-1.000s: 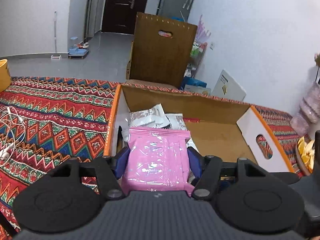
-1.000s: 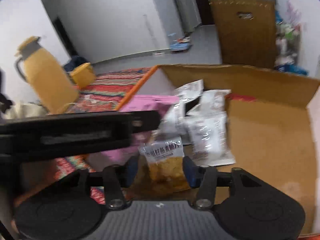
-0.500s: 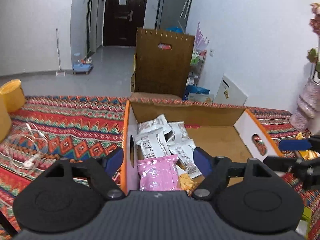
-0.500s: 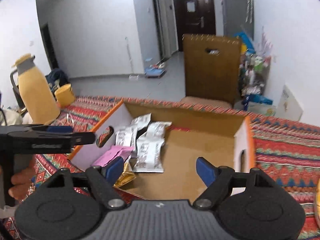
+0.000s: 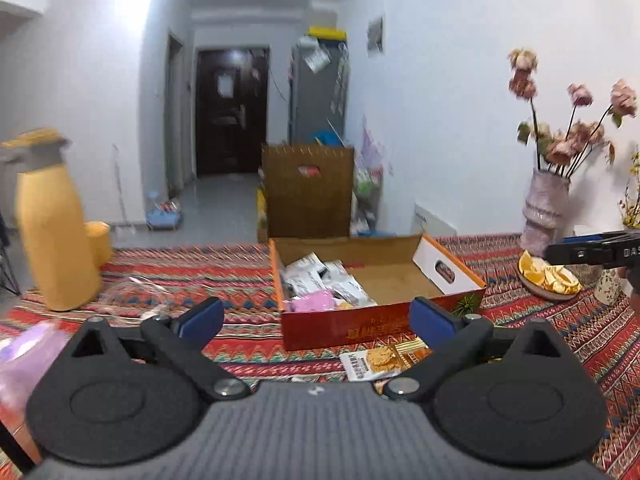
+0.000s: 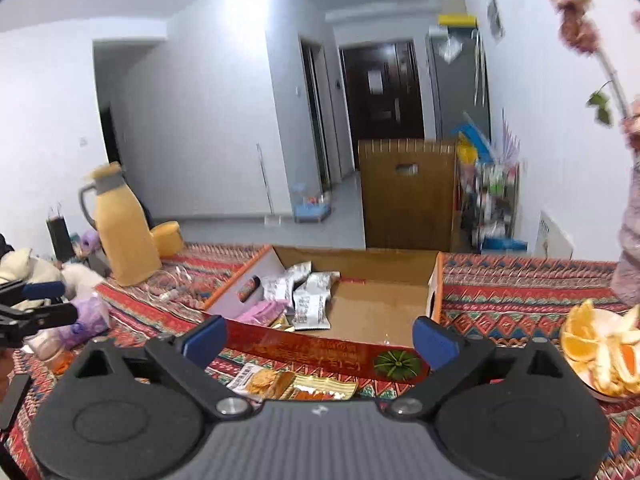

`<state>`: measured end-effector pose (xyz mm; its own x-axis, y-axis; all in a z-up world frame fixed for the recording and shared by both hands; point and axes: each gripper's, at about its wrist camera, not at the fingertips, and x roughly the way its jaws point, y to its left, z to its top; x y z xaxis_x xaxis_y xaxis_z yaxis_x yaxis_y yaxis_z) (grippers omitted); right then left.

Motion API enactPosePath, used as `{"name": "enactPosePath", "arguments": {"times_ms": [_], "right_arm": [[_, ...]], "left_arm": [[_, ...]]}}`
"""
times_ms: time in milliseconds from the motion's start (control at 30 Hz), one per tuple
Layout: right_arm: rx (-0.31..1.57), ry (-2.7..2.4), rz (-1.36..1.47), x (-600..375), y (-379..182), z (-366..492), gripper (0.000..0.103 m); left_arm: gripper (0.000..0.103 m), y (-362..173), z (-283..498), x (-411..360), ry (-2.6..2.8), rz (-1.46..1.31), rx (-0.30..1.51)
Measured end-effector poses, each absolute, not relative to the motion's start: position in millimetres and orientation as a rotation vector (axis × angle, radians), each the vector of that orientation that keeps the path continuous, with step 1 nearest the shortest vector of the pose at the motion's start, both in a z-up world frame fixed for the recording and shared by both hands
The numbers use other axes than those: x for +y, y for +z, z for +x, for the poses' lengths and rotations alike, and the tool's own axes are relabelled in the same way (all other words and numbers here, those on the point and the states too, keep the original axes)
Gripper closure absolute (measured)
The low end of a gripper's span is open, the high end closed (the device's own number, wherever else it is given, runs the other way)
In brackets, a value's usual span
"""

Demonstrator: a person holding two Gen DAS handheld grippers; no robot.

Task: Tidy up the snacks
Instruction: 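Withdraw both tools from the box back toward the snack pile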

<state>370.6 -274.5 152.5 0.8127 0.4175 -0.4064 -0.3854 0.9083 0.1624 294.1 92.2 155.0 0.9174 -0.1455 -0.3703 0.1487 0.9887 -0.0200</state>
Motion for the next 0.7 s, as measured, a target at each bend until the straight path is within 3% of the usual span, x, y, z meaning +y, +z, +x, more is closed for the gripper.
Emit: {"name": "enactPosePath", "arguments": {"times_ms": [300,700], "right_arm": [[0.167,0.322,-0.042,-301.7,148.9,245.7,0.0],[0.251,0.18,-0.062,-288.3,58.5,153.7,0.0]], "left_arm": [[0.0,140.9,171.5,90.4,-0.037,0.005,0.258],[0.0,74.3,96.6,72.9,0.019,-0.013,0.334]]}}
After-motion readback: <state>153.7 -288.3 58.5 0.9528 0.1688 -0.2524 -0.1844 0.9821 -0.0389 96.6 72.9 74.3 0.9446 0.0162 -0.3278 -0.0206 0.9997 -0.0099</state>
